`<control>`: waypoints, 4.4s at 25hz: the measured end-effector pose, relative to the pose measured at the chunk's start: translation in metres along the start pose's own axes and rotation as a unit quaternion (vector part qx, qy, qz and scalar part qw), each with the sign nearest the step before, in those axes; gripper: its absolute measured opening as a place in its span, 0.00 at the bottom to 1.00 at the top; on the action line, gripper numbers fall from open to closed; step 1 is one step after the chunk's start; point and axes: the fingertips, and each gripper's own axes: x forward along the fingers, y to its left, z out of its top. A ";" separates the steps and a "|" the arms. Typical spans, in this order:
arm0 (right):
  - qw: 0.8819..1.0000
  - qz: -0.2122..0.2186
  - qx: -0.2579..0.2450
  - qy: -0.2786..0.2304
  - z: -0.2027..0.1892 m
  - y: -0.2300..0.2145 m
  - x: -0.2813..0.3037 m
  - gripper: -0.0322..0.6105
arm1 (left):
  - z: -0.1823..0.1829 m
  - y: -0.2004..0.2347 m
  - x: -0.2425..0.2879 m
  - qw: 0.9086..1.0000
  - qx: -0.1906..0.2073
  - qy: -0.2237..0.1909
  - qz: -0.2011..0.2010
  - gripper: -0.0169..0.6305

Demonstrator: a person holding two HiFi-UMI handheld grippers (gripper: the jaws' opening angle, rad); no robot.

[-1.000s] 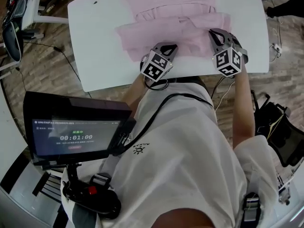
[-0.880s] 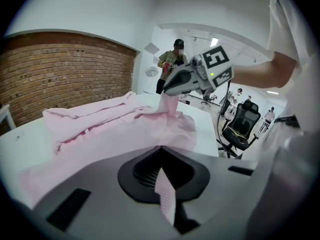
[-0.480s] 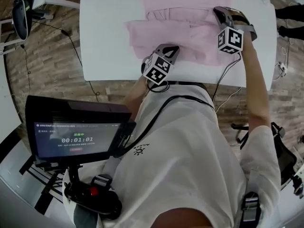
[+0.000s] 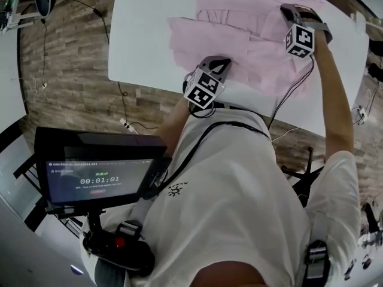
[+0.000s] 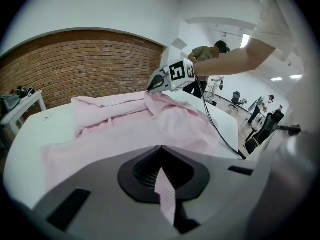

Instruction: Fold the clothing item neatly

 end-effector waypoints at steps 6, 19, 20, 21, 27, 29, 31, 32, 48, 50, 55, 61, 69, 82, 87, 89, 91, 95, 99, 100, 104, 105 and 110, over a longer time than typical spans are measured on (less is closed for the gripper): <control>1.000 0.006 0.010 -0.002 0.007 -0.001 0.026 0.08 | -0.017 0.001 -0.015 0.999 -0.023 0.010 0.020 0.03; 0.982 -0.015 0.182 -0.054 0.009 -0.039 0.003 0.31 | -0.032 0.008 -0.023 0.998 -0.040 0.021 0.037 0.03; 0.979 -0.020 0.196 -0.057 0.007 -0.042 -0.003 0.31 | -0.031 0.009 -0.021 0.998 -0.038 0.019 0.036 0.03; 0.975 -0.024 0.211 -0.060 0.005 -0.044 -0.008 0.31 | -0.030 0.009 -0.020 0.999 -0.035 0.017 0.035 0.03; 0.954 -0.006 0.269 -0.129 0.039 -0.030 -0.046 0.31 | -0.017 0.017 -0.011 0.999 -0.027 -0.001 0.035 0.03; 0.948 0.017 0.277 -0.154 0.060 -0.014 -0.056 0.31 | -0.014 0.017 -0.009 0.999 -0.033 0.001 0.030 0.03; 0.941 0.044 0.285 -0.177 0.082 0.004 -0.064 0.31 | -0.013 0.017 -0.003 0.999 -0.038 0.001 0.025 0.03; 0.937 0.058 0.289 -0.189 0.094 0.014 -0.069 0.31 | -0.014 0.017 0.002 0.999 -0.039 0.000 0.024 0.03; 0.945 0.205 0.157 -0.202 0.183 0.149 -0.085 0.31 | -0.044 0.006 0.010 0.998 -0.038 0.037 0.021 0.03; 0.947 0.205 0.152 -0.196 0.183 0.152 -0.082 0.22 | -0.041 0.006 0.008 0.998 -0.039 0.031 0.026 0.03; 0.926 0.230 0.206 -0.219 0.184 0.135 -0.101 0.08 | -0.034 0.008 0.006 0.998 -0.047 0.018 0.031 0.03; 0.925 0.168 0.247 -0.234 0.166 0.071 -0.105 0.08 | -0.031 0.009 0.002 0.998 -0.046 0.013 0.036 0.03; 0.939 0.098 0.252 -0.213 0.126 -0.015 -0.054 0.08 | -0.014 0.015 -0.013 0.998 -0.042 -0.005 0.051 0.03; 0.950 0.102 0.257 -0.146 0.082 -0.020 0.023 0.08 | -0.001 0.028 -0.042 0.995 -0.042 -0.021 0.093 0.03; 0.952 0.101 0.258 -0.128 0.075 -0.013 0.032 0.08 | 0.005 0.042 -0.058 0.992 -0.039 -0.024 0.116 0.03; 0.955 0.098 0.252 -0.123 0.074 -0.010 0.035 0.08 | 0.004 0.045 -0.061 0.992 -0.039 -0.023 0.120 0.03; 0.955 0.093 0.258 -0.116 0.071 -0.008 0.040 0.14 | 0.002 0.049 -0.063 0.991 -0.038 -0.020 0.126 0.03; 0.948 0.070 0.288 -0.116 0.061 -0.025 0.034 0.24 | 0.001 0.068 -0.067 0.987 -0.019 -0.010 0.162 0.03; 0.930 0.035 0.337 -0.144 0.053 -0.043 0.000 0.24 | -0.008 0.093 -0.071 0.982 -0.002 0.005 0.191 0.03; 0.925 0.030 0.348 -0.149 0.049 -0.043 -0.010 0.24 | -0.009 0.099 -0.072 0.980 0.000 0.008 0.197 0.03; 0.900 0.005 0.405 -0.163 0.033 -0.028 -0.053 0.24 | -0.017 0.115 -0.073 0.977 0.022 0.028 0.211 0.05; 0.893 -0.001 0.419 -0.163 0.029 -0.021 -0.065 0.24 | -0.019 0.117 -0.071 0.977 0.030 0.034 0.208 0.07; 0.879 -0.026 0.456 -0.134 0.008 0.023 -0.118 0.24 | -0.025 0.125 -0.057 0.978 0.067 0.055 0.188 0.11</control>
